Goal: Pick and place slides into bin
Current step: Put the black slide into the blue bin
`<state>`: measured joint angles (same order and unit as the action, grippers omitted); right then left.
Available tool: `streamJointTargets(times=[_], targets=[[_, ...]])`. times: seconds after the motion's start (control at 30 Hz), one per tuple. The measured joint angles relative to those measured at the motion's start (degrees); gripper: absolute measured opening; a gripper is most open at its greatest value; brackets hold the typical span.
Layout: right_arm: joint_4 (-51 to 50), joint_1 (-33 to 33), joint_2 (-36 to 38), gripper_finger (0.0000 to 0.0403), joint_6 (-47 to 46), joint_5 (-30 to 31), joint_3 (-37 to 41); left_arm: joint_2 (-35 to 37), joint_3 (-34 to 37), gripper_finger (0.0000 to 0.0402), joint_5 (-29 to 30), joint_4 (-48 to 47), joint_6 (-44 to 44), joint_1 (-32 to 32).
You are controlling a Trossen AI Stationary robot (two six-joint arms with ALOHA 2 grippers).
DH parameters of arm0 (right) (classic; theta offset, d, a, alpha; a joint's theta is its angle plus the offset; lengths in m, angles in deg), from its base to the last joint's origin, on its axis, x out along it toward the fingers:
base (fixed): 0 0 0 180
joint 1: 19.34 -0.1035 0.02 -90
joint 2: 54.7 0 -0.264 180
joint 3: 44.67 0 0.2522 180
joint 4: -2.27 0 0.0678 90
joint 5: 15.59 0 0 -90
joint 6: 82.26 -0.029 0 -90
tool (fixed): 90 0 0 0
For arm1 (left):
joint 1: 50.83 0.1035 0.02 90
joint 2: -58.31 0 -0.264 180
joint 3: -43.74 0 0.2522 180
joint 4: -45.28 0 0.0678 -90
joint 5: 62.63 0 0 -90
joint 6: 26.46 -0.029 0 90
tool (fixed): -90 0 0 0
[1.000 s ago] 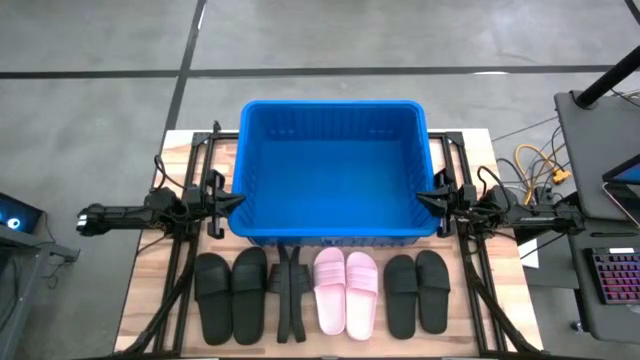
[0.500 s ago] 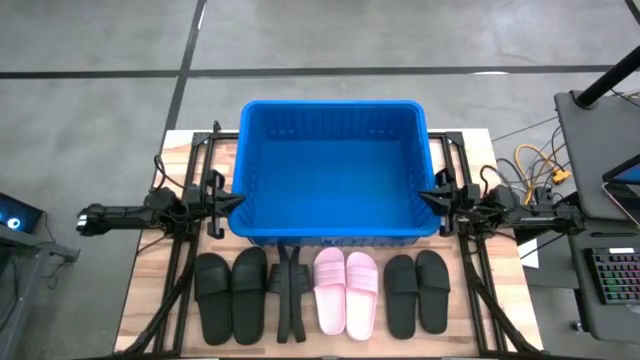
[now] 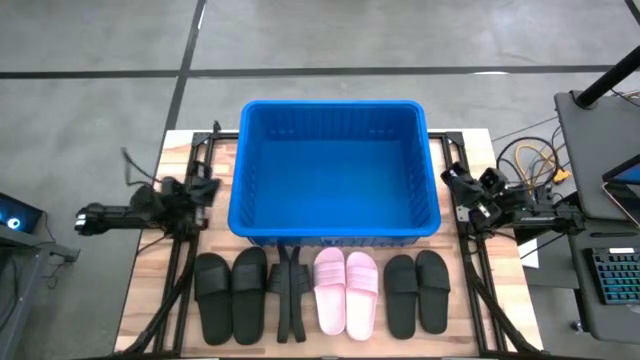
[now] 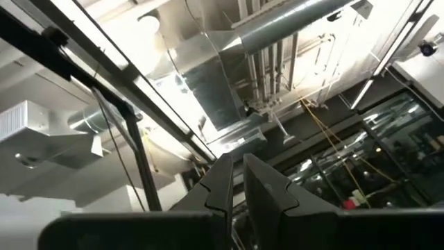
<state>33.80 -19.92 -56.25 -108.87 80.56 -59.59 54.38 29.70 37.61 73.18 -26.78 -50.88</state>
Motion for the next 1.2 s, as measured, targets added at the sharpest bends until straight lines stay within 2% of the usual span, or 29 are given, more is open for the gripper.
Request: streamJointTargets(times=[0.07,0.17,0.27,0.37,0.5,0.67,0.77,0.83,0.93,1.03,1.2], targets=[[-0.08,-0.02,-0.75,0.0029,0.17,-0.02,-1.26,-0.89,-0.53,0.0,0.14,4.33,0.64,0.02],[-0.32,-0.02,-3.27,0.004,3.61,-0.02,-4.49,-3.1,-3.48,0.0,-0.06,5.13,1.34,0.02],[-4.61,-0.02,-6.67,0.0064,9.23,-0.09,-9.67,-6.43,-6.74,0.0012,-0.92,5.5,1.36,0.02],[-14.54,-0.02,-10.22,0.0103,14.36,-0.09,-16.2,-10.9,-10.63,0.0044,-0.95,5.39,1.36,0.02],[-28.45,-0.02,-14.75,0.0166,18.69,-0.09,-25.69,-16.73,-16.12,0.0107,-2.32,5.89,1.27,0.04],[-38.17,-0.02,-20.72,0.0212,14.93,-0.18,-36.62,-22.24,-22.74,0.0161,-2.56,6.14,1.63,0.04],[-41.3,-0.02,-24.07,0.0219,10.41,-1.59,-42.23,-24.99,-26.65,0.0173,-2.58,5.97,6.71,0.04],[-42.92,-0.03,-26.39,0.0219,8.85,-4.88,-45.74,-26.58,-28.96,0.0175,-2.55,5.91,9.39,0.04],[-45.07,-0.04,-30.22,0.0216,6.88,-11.63,-50.96,-28.48,-30.95,0.0176,-2.56,6.06,8.41,0.04],[-48.31,-0.04,-34.04,0.0213,4.26,-15.89,-56.08,-29.81,-31.22,0.0176,-2.39,5.83,8.92,0.04],[-64.77,-1.42,-40.5,0.0209,3.59,-17.02,-66.11,-31.29,-31.34,0.0176,-1.84,5.91,9.05,0.04]])
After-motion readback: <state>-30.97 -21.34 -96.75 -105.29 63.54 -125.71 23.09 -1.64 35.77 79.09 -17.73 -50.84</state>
